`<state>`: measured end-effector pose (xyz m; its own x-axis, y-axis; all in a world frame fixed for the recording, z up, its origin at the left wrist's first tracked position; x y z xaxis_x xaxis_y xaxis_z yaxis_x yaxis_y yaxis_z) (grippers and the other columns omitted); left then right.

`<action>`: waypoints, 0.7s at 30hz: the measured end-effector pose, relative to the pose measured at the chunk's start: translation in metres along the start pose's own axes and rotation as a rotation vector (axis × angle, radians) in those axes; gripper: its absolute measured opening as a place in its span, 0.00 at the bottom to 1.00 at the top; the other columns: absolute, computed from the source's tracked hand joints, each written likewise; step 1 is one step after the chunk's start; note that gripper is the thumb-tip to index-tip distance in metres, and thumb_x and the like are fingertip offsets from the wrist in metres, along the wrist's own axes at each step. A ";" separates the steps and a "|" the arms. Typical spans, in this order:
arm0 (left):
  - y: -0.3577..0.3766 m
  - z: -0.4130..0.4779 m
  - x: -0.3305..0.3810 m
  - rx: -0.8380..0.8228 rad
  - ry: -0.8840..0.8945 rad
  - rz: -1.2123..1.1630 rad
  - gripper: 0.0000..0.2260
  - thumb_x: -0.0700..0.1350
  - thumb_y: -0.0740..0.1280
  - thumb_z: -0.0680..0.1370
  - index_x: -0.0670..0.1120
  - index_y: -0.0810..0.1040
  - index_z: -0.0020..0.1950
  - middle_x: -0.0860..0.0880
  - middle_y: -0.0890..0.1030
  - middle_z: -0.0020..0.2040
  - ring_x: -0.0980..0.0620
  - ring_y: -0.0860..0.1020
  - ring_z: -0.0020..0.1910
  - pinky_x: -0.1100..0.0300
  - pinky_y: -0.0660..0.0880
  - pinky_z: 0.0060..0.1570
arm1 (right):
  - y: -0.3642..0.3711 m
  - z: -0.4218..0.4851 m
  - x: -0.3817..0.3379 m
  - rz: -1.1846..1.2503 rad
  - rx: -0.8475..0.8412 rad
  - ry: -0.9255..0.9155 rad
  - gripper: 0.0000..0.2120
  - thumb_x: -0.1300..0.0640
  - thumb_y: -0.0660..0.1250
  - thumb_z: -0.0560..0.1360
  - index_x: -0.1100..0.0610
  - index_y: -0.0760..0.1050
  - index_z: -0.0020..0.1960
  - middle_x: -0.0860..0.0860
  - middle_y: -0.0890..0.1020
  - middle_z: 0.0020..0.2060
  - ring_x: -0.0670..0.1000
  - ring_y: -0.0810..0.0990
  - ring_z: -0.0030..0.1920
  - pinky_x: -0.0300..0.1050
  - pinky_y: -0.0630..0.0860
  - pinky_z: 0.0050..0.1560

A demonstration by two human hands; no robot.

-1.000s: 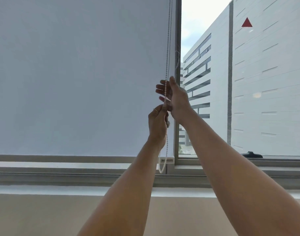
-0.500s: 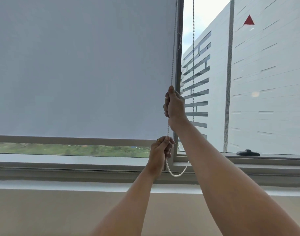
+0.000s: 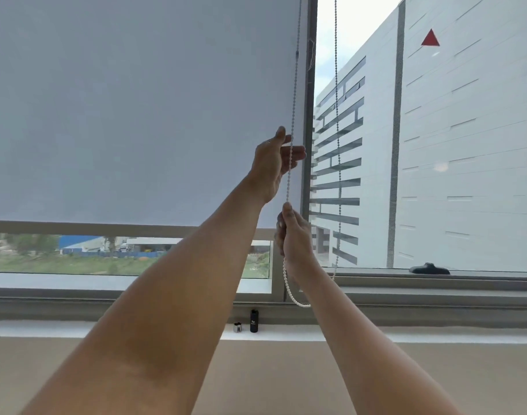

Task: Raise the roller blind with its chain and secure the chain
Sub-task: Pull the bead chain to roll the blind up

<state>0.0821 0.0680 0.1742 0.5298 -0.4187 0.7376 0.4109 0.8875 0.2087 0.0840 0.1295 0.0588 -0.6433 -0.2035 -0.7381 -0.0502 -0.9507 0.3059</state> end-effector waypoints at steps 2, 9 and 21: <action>0.003 0.002 0.007 0.041 -0.022 0.015 0.13 0.49 0.54 0.81 0.41 0.72 0.51 0.46 0.76 0.39 0.51 0.75 0.38 0.60 0.72 0.44 | 0.004 -0.007 0.006 0.023 -0.032 0.017 0.19 0.51 0.55 0.79 0.54 0.63 0.31 0.43 0.64 0.17 0.41 0.59 0.16 0.31 0.57 0.16; 0.003 -0.009 0.014 0.232 0.141 0.084 0.15 0.45 0.59 0.80 0.47 0.76 0.34 0.50 0.65 0.29 0.56 0.61 0.26 0.68 0.60 0.25 | 0.017 -0.016 0.011 0.000 -0.084 0.010 0.20 0.51 0.54 0.80 0.54 0.62 0.30 0.43 0.62 0.17 0.41 0.57 0.17 0.32 0.55 0.17; -0.006 -0.025 -0.006 0.242 0.284 0.090 0.16 0.44 0.60 0.79 0.49 0.75 0.31 0.52 0.68 0.25 0.57 0.67 0.24 0.63 0.65 0.29 | 0.007 0.019 -0.054 -0.170 -0.062 -0.121 0.19 0.49 0.50 0.80 0.54 0.76 0.43 0.50 0.80 0.42 0.46 0.77 0.44 0.44 0.72 0.48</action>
<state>0.0947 0.0602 0.1529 0.7544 -0.3433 0.5594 0.1843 0.9288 0.3215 0.1043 0.1387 0.1123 -0.7169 -0.0125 -0.6971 -0.1214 -0.9823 0.1424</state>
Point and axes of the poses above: each hand's wrist, its own z-axis towards the middle knuckle, its own y-axis out of the palm, x = y × z, the point moved 6 cm from there along z, towards the middle knuckle
